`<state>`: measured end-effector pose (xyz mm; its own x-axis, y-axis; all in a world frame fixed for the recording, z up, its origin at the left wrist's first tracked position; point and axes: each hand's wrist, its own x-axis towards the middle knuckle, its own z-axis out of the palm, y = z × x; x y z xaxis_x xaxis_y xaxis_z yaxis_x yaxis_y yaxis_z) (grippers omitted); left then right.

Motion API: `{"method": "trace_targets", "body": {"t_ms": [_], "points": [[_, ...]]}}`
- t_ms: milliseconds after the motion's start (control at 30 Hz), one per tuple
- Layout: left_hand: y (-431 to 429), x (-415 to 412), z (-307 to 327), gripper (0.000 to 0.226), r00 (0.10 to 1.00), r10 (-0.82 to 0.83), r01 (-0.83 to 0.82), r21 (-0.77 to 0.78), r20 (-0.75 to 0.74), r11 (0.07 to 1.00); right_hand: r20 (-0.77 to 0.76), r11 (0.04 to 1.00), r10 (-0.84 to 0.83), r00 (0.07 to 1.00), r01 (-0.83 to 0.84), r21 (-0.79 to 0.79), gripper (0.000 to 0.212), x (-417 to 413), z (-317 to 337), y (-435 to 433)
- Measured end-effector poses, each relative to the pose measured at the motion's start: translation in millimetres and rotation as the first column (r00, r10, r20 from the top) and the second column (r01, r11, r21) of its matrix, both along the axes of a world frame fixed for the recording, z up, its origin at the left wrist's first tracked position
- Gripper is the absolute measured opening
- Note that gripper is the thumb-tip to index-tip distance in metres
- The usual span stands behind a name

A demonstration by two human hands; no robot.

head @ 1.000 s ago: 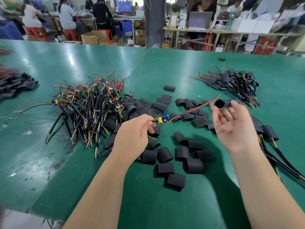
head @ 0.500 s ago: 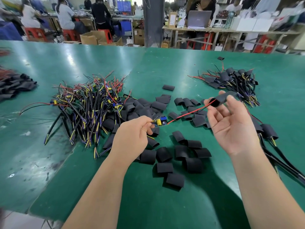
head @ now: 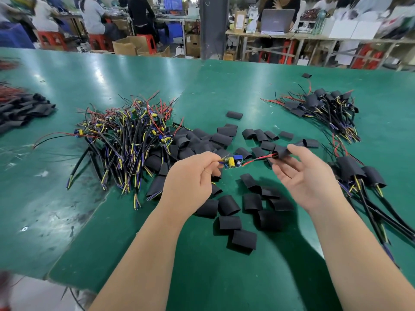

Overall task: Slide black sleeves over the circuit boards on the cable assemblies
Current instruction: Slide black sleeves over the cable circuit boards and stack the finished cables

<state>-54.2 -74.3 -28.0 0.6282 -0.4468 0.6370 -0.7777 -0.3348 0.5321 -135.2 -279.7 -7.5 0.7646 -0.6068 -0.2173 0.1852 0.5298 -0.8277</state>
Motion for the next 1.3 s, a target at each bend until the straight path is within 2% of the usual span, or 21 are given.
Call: {"method": "trace_targets", "body": {"t_ms": [67,100,233,400,500,633,800,933,1200,1300], "points": [[-1.7,-0.8,-1.6,0.02,1.0,0.004,-0.004,0.009,-0.016,1.0,0.092,0.986,0.111,0.99,-0.122,0.116,0.007,-1.5,3.0,5.6],[-2.8,-1.3,-2.1,0.02,1.0,0.007,-0.007,0.014,-0.021,1.0,0.119,0.976,0.172,0.978,-0.185,0.112,0.011,-1.6,3.3,9.5],[-4.7,-5.6,-0.9,0.018,0.999,-0.009,0.008,-0.03,-0.036,1.0,0.151,0.93,0.368,0.917,-0.36,-0.082,0.021,0.0,-1.3,27.7],[-4.2,-7.2,-0.3,0.019,0.992,-0.05,0.039,-0.103,-0.113,0.994,0.245,0.929,0.364,0.898,-0.333,-0.16,0.031,-2.8,1.4,27.9],[-6.1,-9.3,0.1,0.019,0.983,-0.087,0.063,-0.148,-0.164,0.987,0.235,0.915,0.372,0.898,-0.313,-0.253,0.033,-5.6,3.0,25.3],[-6.2,-11.1,0.6,0.02,0.979,-0.11,0.085,-0.15,-0.173,0.985,0.239,0.896,0.404,0.883,-0.33,-0.296,0.033,-7.0,3.3,27.8],[-4.0,-12.4,4.1,0.018,0.994,-0.08,0.079,-0.029,-0.073,0.996,0.231,0.893,0.421,0.877,-0.357,-0.274,0.025,-6.8,1.3,33.6],[-2.7,-13.8,7.4,0.018,0.998,-0.07,0.07,0.076,-0.012,0.995,0.142,0.862,0.38,0.914,-0.295,-0.412,0.029,-6.9,0.4,29.4],[-0.5,-14.0,7.8,0.022,0.994,0.058,-0.078,0.219,0.097,0.973,0.12,0.723,0.441,0.89,-0.273,-0.634,0.045,-12.6,4.9,25.0],[-2.3,-15.3,7.1,0.026,0.988,0.086,-0.117,0.259,0.127,0.959,0.081,0.68,0.408,0.909,-0.243,-0.692,0.039,-12.8,5.7,27.0]]}}
